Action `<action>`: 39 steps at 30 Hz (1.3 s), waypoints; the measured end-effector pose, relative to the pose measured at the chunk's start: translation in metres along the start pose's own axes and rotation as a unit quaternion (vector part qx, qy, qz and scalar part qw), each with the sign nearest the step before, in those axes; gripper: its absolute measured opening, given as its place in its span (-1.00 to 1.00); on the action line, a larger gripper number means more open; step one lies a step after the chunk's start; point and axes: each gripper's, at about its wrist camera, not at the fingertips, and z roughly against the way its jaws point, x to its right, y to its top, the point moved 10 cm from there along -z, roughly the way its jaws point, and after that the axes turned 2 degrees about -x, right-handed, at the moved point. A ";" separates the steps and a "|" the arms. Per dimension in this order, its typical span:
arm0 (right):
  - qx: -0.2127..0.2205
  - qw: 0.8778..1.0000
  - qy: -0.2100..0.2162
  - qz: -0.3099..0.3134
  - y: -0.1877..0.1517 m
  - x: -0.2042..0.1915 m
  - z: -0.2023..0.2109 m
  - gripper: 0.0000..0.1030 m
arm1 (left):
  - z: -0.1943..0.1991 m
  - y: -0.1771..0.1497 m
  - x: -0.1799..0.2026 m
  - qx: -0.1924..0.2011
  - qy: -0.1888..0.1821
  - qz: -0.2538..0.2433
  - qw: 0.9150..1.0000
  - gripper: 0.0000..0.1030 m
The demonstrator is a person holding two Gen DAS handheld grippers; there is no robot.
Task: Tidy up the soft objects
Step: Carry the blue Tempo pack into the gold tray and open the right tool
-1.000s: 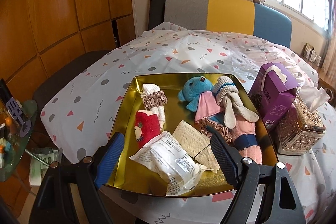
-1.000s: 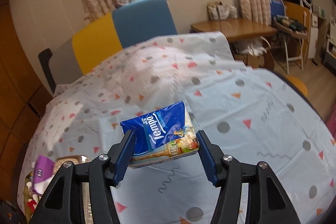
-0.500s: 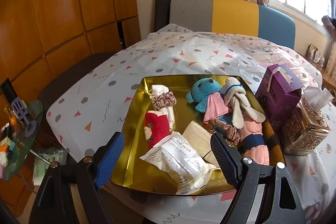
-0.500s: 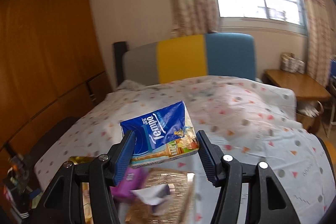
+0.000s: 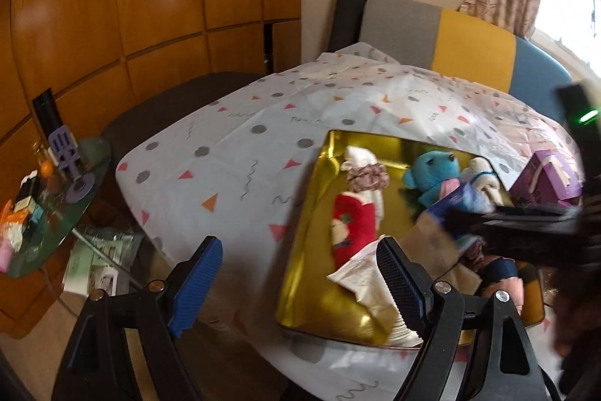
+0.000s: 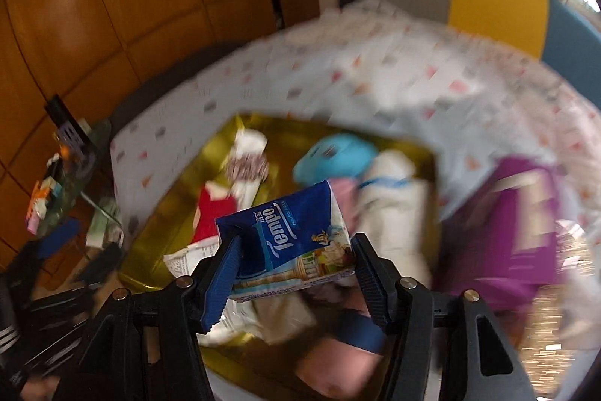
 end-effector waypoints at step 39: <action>0.162 0.960 -0.207 -0.098 -0.040 0.098 0.121 0.60 | 0.035 0.015 0.097 0.047 -0.057 -0.069 0.995 0.99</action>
